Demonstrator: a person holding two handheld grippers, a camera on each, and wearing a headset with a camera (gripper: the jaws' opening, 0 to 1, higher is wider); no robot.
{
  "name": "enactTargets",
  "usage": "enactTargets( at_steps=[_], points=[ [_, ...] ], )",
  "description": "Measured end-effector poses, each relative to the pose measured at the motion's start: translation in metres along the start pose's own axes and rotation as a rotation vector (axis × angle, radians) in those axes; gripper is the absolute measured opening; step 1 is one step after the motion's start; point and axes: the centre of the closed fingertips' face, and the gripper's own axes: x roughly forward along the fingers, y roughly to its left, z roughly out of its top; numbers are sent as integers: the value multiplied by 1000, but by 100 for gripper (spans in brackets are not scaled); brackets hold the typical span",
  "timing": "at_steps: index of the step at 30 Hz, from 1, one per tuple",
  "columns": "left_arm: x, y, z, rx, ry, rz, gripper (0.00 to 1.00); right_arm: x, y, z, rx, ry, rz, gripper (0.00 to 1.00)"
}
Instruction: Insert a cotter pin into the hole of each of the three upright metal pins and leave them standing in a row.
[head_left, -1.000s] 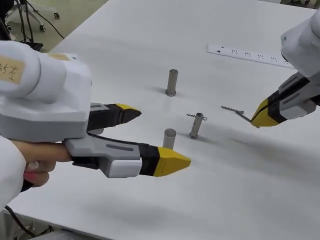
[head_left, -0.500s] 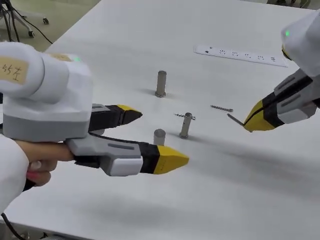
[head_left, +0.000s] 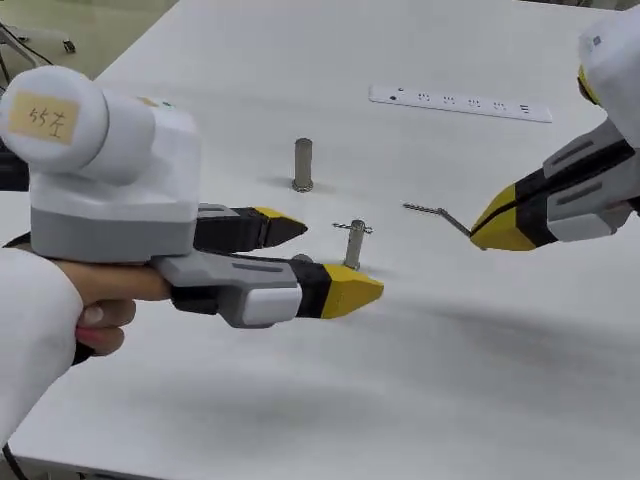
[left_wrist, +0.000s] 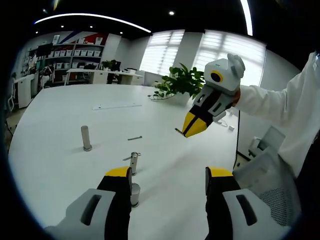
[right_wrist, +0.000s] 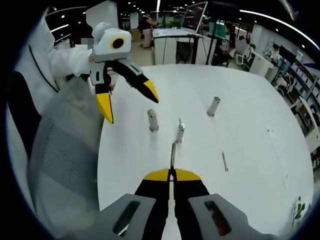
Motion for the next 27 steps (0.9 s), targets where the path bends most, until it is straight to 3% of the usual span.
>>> enactTargets(
  at_steps=[4,13,19,27],
  points=[
    [8,-6,4,-22,3,-35,45,-5,4,6,-9,-41,-26,0],
    [30,-18,8,-55,45,-91,38,-6,10,10,-66,-92,-108,0],
    [41,-28,9,-36,69,-128,34,-3,16,9,-84,-102,-137,0],
    [50,-38,14,-90,79,-174,24,2,28,9,-105,-109,-133,0]
  ],
)
